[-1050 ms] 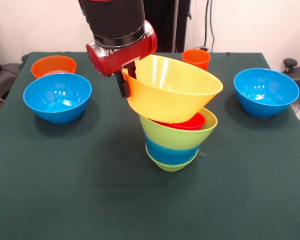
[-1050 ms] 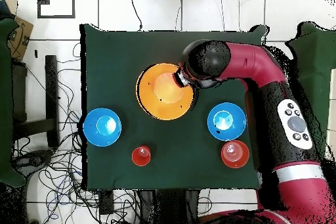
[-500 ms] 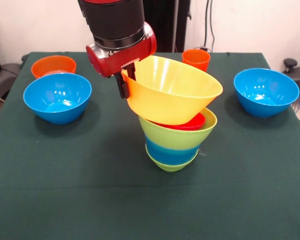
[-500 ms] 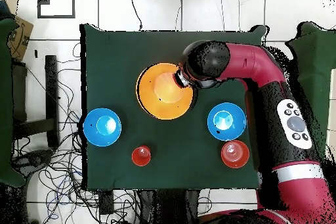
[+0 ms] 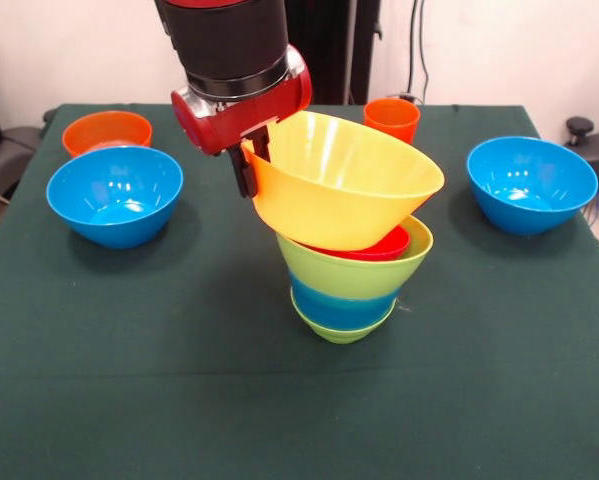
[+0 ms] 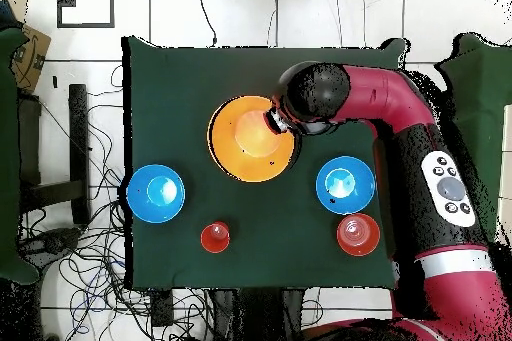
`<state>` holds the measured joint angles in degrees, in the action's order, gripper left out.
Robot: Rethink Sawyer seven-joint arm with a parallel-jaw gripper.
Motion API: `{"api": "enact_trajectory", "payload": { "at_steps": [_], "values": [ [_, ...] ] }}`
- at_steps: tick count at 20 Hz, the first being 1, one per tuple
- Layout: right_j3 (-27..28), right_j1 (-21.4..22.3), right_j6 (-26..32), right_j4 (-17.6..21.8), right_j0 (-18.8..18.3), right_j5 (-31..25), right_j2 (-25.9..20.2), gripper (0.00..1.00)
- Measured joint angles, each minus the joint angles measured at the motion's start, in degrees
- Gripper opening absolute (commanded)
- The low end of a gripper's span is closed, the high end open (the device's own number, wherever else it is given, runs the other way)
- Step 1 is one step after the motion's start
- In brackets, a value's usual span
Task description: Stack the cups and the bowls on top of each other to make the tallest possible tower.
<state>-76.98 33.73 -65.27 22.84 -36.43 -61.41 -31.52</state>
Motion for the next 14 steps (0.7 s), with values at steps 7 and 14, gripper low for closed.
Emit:
{"api": "enact_trajectory", "payload": {
  "at_steps": [7, 14],
  "values": [
    [0.0, 0.0, 0.0, 0.3, 0.0, 0.0, 0.0, 0.0],
    [0.0, 0.0, 0.0, 0.5, 0.0, 0.0, 0.0, 0.0]
  ]
}}
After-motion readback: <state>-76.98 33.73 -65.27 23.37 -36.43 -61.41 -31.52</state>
